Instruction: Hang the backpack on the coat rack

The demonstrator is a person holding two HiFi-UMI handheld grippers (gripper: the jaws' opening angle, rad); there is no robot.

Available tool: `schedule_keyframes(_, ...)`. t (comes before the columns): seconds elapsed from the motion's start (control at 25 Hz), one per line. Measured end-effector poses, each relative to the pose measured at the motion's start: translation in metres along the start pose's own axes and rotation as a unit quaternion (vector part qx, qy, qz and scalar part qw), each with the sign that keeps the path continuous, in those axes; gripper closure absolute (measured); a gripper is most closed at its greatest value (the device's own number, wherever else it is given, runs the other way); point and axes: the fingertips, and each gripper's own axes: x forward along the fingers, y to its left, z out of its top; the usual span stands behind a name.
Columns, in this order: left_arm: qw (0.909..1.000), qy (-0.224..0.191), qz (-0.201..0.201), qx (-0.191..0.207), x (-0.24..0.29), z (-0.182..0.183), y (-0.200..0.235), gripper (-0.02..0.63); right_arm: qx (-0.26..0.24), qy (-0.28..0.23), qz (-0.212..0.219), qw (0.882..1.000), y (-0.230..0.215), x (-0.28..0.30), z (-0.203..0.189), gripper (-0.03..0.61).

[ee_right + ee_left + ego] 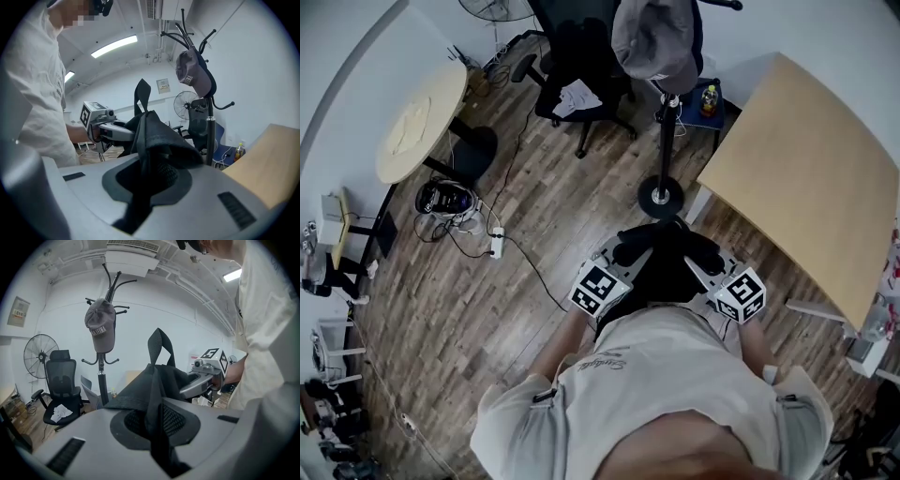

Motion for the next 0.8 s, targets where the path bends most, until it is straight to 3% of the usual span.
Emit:
schedule_keyframes(0.56, 0.9964, -0.024, -0.067, 0.044, 0.013, 0.042, 0.109, 0.569, -0.019, -0.012, -0.094, 0.995, -0.054, 0.079, 0.060, 0.549)
schedule_keyframes(0.8, 0.9949, -0.033, -0.075, 0.059, 0.026, 0.059, 0.135, 0.569, 0.013, -0.033, -0.125, 0.991, -0.075, 0.092, 0.077, 0.549)
